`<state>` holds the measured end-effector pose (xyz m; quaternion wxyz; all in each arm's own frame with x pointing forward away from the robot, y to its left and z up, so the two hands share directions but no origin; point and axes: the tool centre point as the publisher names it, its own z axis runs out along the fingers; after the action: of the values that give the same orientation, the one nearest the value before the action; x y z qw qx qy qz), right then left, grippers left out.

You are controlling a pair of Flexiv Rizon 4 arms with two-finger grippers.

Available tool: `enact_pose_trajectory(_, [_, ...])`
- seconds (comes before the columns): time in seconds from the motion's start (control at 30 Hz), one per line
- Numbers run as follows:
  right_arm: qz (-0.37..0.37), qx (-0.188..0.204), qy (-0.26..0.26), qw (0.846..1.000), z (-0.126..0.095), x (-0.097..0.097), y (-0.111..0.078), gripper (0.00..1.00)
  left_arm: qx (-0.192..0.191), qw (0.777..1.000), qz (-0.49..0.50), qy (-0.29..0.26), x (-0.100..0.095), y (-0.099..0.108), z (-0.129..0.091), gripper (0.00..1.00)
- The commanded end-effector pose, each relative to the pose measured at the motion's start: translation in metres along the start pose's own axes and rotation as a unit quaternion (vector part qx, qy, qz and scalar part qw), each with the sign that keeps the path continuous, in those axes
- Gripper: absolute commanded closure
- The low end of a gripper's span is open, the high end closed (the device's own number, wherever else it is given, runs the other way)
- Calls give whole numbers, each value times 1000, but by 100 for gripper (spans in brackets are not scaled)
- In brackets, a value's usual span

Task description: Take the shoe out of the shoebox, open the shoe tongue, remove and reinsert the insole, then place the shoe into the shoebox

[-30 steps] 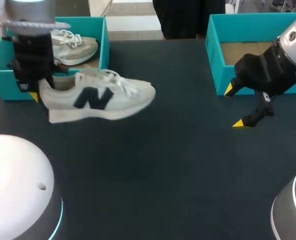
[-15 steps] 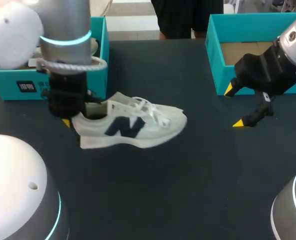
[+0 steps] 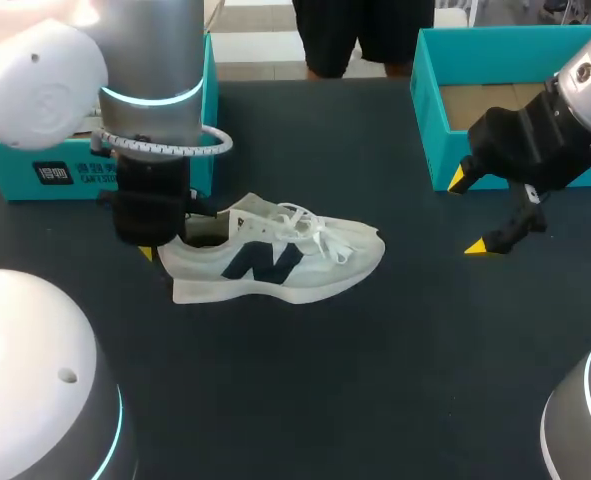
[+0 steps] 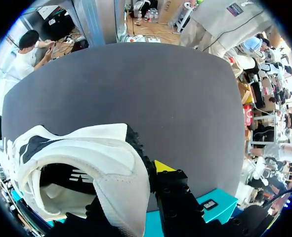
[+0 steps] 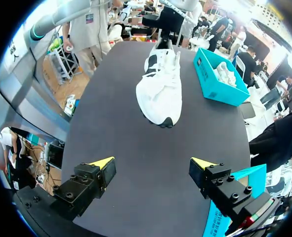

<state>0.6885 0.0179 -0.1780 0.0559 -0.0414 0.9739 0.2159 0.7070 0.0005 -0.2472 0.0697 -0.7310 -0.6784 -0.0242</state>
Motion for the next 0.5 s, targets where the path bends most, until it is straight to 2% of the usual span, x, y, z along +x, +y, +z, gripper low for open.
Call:
enact_pose_trajectory(0.03, [0, 1, 2, 1000, 2, -2, 1, 0, 0, 1000, 0, -1, 0, 1, -1, 100])
enact_pose_trajectory(0.27, [0, 1, 2, 1000, 2, -2, 1, 0, 21, 1000, 2, -20, -18, 6, 20, 100])
enact_pose_trajectory(0.3, [0, 1, 2, 1000, 2, -2, 1, 0, 2, 1000, -5, -23, -21, 8, 25, 100])
enact_pose_trajectory(0.33, [0, 1, 2, 1000, 2, -2, 1, 0, 22, 1000, 7, -18, -24, 10, 30, 100])
enact_pose_trajectory(0.4, [0, 1, 2, 1000, 2, -2, 1, 0, 3, 1000, -4, -20, -32, 16, 40, 100])
enact_pose_trajectory(0.5, [0, 1, 2, 1000, 2, -2, 1, 0, 8, 1000, -3, -17, -42, 23, 56, 100])
